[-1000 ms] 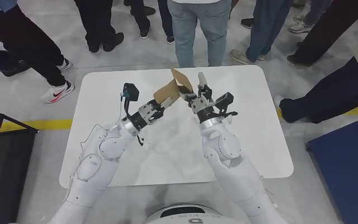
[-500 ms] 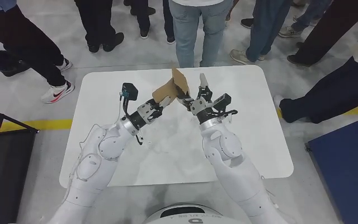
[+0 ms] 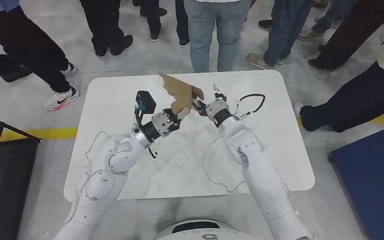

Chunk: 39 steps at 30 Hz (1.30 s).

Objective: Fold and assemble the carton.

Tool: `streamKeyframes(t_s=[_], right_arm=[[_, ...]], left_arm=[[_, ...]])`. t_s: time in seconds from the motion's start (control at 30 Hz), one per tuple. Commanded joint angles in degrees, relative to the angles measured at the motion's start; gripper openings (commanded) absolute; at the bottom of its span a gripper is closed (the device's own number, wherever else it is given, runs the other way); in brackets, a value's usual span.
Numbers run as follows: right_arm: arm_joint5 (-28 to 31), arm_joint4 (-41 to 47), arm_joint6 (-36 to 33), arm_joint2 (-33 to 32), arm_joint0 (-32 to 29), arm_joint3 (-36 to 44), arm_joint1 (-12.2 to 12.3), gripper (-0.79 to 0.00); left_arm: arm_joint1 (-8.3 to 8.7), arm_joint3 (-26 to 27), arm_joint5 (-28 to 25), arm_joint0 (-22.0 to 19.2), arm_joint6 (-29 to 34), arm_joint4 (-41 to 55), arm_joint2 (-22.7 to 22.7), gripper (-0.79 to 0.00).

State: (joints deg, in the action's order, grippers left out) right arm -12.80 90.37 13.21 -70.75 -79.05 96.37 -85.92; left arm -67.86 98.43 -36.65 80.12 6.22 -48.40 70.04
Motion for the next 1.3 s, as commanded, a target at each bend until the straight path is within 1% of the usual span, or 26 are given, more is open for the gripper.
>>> streamKeyframes(t_s=[0.0,0.1,0.2,0.23,0.27,0.3,0.33,0.37,0.43,0.47,0.5,0.53,0.57,0.83,0.9,0.93,0.97,1.0,1.03,1.07,1.1,1.13,1.17,1.2,1.23,1.27], right_arm=[[-3.74,8.57,0.54,-1.72,0.38,-1.05,0.04,-0.179],[-10.29,19.77,4.36,-3.73,1.62,-3.84,0.15,-0.203],[-14.45,25.38,9.53,-4.73,3.78,-6.99,0.42,-0.194],[-14.85,27.44,10.44,-4.90,4.39,-8.01,0.42,-0.145],[-15.31,28.31,11.40,-4.82,5.06,-8.76,0.45,-0.037],[-16.46,30.60,12.12,-4.42,5.47,-9.74,0.40,0.000],[-17.07,32.58,12.67,-4.43,6.01,-10.65,0.39,0.000],[-17.38,34.27,13.24,-4.42,6.49,-11.50,0.39,-0.022],[-18.45,36.78,14.64,-4.22,7.45,-12.86,0.44,-0.102],[-18.70,37.55,15.16,-4.14,7.83,-13.46,0.47,-0.172],[-19.12,38.53,15.68,-4.00,8.19,-14.06,0.50,-0.419],[-19.06,38.71,15.95,-4.09,8.60,-14.50,0.56,-0.622],[-18.98,39.21,15.74,-4.15,8.79,-14.86,0.60,-0.785],[-18.50,38.87,12.08,-5.84,8.05,-12.99,1.25,-0.785],[-16.70,34.42,10.21,-6.14,7.57,-10.97,1.49,-0.785],[-16.51,33.81,8.47,-6.01,6.86,-10.05,1.51,-0.785],[-15.17,30.25,7.47,-6.31,6.51,-8.85,1.69,-0.785],[-13.55,25.68,5.87,-6.13,5.95,-7.12,1.84,-0.785],[-13.19,24.49,3.65,-5.55,4.88,-5.97,1.82,-0.785],[-12.52,22.91,2.28,-5.51,4.19,-5.15,1.88,-0.785],[-11.06,19.01,1.45,-5.47,3.81,-3.94,2.04,-0.785],[-10.27,17.12,-0.03,-4.93,3.10,-2.90,2.05,-0.785],[-9.86,16.37,-1.25,-4.61,2.46,-2.19,2.06,-0.785],[-8.80,14.21,-1.85,-4.57,2.11,-1.43,2.14,-0.785],[-7.89,12.27,-2.39,-4.26,1.70,-0.72,2.19,-0.785],[-7.38,11.54,-3.11,-3.91,1.27,-0.15,2.19,-0.785]], left_arm=[[0.06,0.10,-0.36,0.06,0.20,0.22,0.11,-0.785],[0.19,0.45,-0.90,0.12,0.59,0.01,0.33,-0.785],[0.28,0.77,-1.35,0.14,0.71,-0.40,0.37,-0.785],[0.31,0.85,-1.40,0.13,0.70,-0.76,0.37,-0.785],[0.32,0.85,-1.40,0.16,0.62,-0.90,0.32,-0.785],[0.34,0.90,-1.41,0.11,0.52,-1.20,0.30,-0.785],[0.35,0.89,-1.39,0.00,0.49,-1.77,0.26,-0.785],[0.35,0.81,-1.36,-0.02,0.31,-2.09,0.16,-0.785],[0.36,0.69,-1.42,-0.11,-0.02,-2.45,-0.01,-0.785],[0.36,0.64,-1.51,-0.17,-0.19,-2.60,-0.06,-0.785],[0.37,0.55,-1.53,-0.21,-0.32,-2.67,-0.09,-0.785],[0.38,0.50,-1.58,-0.29,-0.42,-2.73,-0.10,-0.785],[0.39,0.44,-1.63,-0.38,-0.54,-2.75,-0.08,-0.785],[0.43,0.03,-1.49,-0.58,-1.44,-2.63,-0.14,-0.785],[0.42,-0.09,-1.22,-0.67,-1.51,-2.73,-0.31,-0.785],[0.40,-0.27,-1.01,-0.62,-1.52,-2.44,-0.43,-0.733],[0.37,-0.41,-0.75,-0.60,-1.42,-1.96,-0.53,-0.409],[0.37,-0.52,-0.52,-0.64,-1.20,-1.67,-0.57,0.000],[0.37,-0.60,-0.42,-0.68,-1.03,-1.50,-0.58,0.000],[0.38,-0.66,-0.46,-0.68,-0.93,-1.28,-0.60,-0.157],[0.40,-0.71,-0.44,-0.66,-0.94,-1.13,-0.56,-0.416],[0.40,-0.74,-0.43,-0.62,-0.98,-0.91,-0.56,-0.443],[0.41,-0.76,-0.41,-0.59,-0.98,-0.82,-0.54,-0.431],[0.42,-0.73,-0.33,-0.56,-0.98,-0.73,-0.53,-0.400],[0.43,-0.69,-0.35,-0.50,-1.00,-0.62,-0.53,-0.296],[0.45,-0.63,-0.35,-0.44,-1.03,-0.55,-0.49,-0.219]])
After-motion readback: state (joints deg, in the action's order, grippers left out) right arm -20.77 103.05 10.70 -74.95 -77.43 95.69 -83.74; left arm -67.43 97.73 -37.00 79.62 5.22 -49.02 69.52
